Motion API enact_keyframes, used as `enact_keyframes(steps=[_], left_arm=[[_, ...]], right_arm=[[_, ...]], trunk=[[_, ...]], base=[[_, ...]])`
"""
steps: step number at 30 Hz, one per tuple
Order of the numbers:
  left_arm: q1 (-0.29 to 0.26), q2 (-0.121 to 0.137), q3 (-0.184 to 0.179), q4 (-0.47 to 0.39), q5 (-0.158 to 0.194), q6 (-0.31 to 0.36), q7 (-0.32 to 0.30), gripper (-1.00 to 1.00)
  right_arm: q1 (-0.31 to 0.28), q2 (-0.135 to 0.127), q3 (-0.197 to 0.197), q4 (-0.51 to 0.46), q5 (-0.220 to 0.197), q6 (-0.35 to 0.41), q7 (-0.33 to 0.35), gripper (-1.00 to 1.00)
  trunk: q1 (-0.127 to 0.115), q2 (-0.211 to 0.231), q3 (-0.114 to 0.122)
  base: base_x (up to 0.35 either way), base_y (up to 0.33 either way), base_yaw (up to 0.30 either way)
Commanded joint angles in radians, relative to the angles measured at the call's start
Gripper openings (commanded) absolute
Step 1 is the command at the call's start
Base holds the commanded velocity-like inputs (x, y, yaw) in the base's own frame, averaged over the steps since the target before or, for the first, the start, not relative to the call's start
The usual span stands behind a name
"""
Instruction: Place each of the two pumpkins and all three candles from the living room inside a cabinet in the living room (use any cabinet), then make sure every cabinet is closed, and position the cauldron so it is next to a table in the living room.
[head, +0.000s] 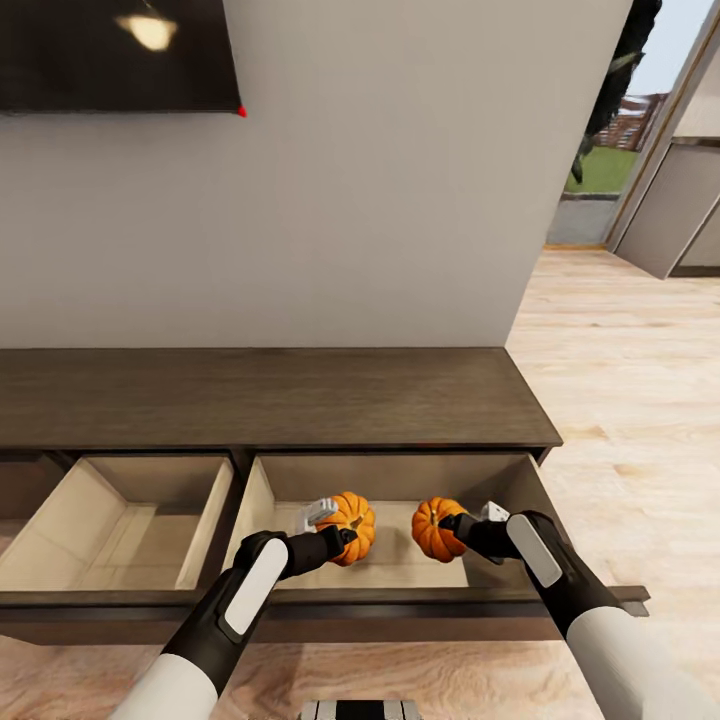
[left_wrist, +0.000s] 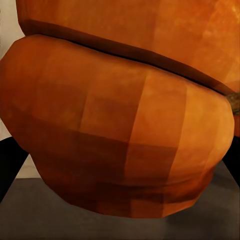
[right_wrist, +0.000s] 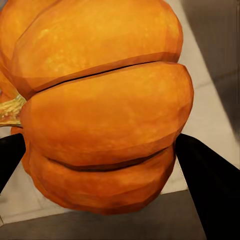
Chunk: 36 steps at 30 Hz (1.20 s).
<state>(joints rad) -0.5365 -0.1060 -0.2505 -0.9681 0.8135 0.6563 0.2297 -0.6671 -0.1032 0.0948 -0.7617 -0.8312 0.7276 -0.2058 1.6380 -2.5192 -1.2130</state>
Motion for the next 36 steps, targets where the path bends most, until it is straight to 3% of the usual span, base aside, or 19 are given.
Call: enact_keyframes(steps=[1, 3, 5, 6, 10, 17, 18, 28, 36], left_arm=[[0.0, 0.0, -0.001, -0.001, 0.012, 0.002, 0.009, -1.0], [0.0, 0.0, -0.001, -0.001, 0.012, 0.001, 0.01, -1.0], [0.0, 0.0, -0.001, -0.001, 0.012, 0.002, 0.01, -1.0], [0.0, 0.001, -0.001, -0.001, 0.012, 0.002, 0.01, -1.0], [0.0, 0.002, -0.001, -0.001, 0.012, 0.002, 0.01, -1.0], [0.0, 0.002, 0.0, -0.001, 0.012, 0.002, 0.01, -1.0], [0.0, 0.002, 0.0, -0.001, 0.012, 0.002, 0.01, 1.0], [0.0, 0.002, 0.0, -0.001, 0.012, 0.002, 0.01, 1.0], [0.0, 0.003, -0.001, -0.001, 0.013, 0.002, 0.01, 1.0]], right_arm=[[-0.002, -0.001, 0.005, 0.009, -0.014, -0.011, -0.01, -1.0], [-0.011, -0.001, 0.006, 0.032, -0.007, -0.02, -0.01, -1.0], [-0.019, -0.001, 0.006, 0.053, 0.03, -0.035, -0.01, -1.0], [-0.021, 0.0, 0.005, 0.058, 0.051, -0.043, -0.01, 1.0], [-0.023, 0.036, 0.005, 0.066, 0.072, -0.049, -0.01, 1.0], [-0.023, 0.043, 0.005, 0.067, 0.073, -0.05, -0.01, 1.0], [-0.023, 0.043, 0.005, 0.067, 0.073, -0.05, -0.01, 1.0], [-0.023, 0.043, 0.005, 0.067, 0.073, -0.05, -0.01, 1.0], [-0.023, 0.043, 0.005, 0.067, 0.073, -0.05, -0.01, 1.0]], trunk=[[0.0, 0.0, -0.001], [0.0, 0.0, -0.001], [0.0, 0.0, -0.001], [0.0, 0.0, -0.001], [0.0, 0.0, -0.001], [0.0, 0.0, -0.001], [0.0, 0.0, -0.001], [0.0, 0.0, -0.001], [-0.004, 0.002, 0.03]], base=[[0.0, 0.0, 0.0], [0.0, 0.0, 0.0], [0.0, 0.0, 0.0], [0.0, 0.0, 0.0], [0.0, 0.0, 0.0], [0.0, 0.0, 0.0], [0.0, 0.0, 0.0], [0.0, 0.0, 0.0], [0.0, 0.0, 0.0]])
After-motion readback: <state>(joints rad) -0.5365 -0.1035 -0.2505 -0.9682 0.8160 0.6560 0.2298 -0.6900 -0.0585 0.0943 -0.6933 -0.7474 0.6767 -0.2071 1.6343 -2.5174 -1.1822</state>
